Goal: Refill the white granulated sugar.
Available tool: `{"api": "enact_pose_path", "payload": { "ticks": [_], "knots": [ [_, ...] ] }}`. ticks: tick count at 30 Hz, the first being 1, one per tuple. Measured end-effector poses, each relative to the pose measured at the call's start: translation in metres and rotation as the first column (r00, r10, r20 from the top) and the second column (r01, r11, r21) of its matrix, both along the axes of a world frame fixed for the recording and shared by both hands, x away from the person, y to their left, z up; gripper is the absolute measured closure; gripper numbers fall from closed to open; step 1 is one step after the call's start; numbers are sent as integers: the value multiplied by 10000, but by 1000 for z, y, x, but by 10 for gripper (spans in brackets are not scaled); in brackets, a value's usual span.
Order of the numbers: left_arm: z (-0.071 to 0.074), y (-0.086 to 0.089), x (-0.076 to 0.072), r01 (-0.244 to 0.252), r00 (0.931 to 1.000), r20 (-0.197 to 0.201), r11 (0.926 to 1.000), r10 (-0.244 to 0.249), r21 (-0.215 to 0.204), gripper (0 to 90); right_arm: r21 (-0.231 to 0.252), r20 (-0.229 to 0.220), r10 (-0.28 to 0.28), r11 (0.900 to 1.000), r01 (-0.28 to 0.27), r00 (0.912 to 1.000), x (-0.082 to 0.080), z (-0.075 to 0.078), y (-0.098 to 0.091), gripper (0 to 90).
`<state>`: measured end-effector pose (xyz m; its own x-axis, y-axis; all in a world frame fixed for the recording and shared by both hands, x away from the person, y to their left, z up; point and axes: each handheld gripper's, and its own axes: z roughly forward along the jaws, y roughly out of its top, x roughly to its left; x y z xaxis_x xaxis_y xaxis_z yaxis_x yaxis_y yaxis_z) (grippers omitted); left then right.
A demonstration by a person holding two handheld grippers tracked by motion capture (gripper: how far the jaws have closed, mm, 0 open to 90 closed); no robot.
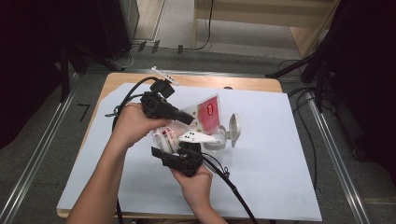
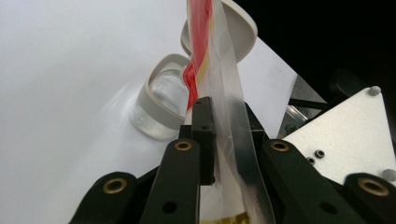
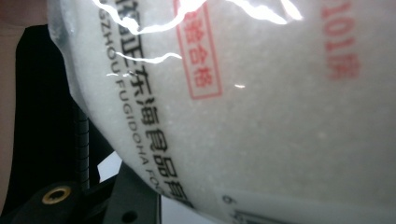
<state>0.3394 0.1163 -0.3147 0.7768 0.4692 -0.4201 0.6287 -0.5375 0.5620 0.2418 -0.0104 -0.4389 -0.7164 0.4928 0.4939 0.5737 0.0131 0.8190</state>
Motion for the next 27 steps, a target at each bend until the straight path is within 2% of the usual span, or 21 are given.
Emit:
{"api": "enact_pose_path", "payload": {
  "ticks": [4, 5, 8, 10, 13, 16, 22, 25, 27],
  "knots": [
    [1, 1, -1, -104, 9999, 10, 9998, 104, 162, 861, 241, -170, 284, 9993, -280, 9995, 1, -1, 1, 553],
    [1, 1, -1, -195, 9998, -51, 9997, 196, 133, 863, 158, -102, 280, 9995, -279, 9996, 0, 0, 1, 537],
    [2, 1, -2, -328, 9994, -71, 9993, 329, 197, 868, -141, 203, 207, 9997, -205, 9996, -2, 0, 4, 528],
    [2, 1, -2, -454, 9988, -177, 9989, 457, 153, 870, -520, 478, 151, 9986, -126, 9987, -2, 1, 6, 545],
    [2, 1, -1, -559, 9982, -215, 9984, 559, 16, 871, -1040, 784, 36, 9946, 46, 9969, -3, 2, 7, 563],
    [2, 0, -2, -585, 9981, -202, 9983, 586, 76, 872, -1394, 1003, -18, 9901, 159, 9950, -4, 3, 7, 585],
    [1, -1, -1, -385, 9991, -157, 9993, 385, -32, 854, -1170, 774, 62, 9931, 29, 9970, -3, 3, 6, 606],
    [3, -2, -2, -338, 9994, -117, 9994, 337, -99, 833, -653, 455, 104, 9978, -75, 9989, -2, 4, 4, 610],
    [4, -2, -3, -348, 9994, -37, 9993, 348, -150, 837, -515, 355, 147, 9986, -128, 9993, -2, 5, 3, 613]
  ]
}}
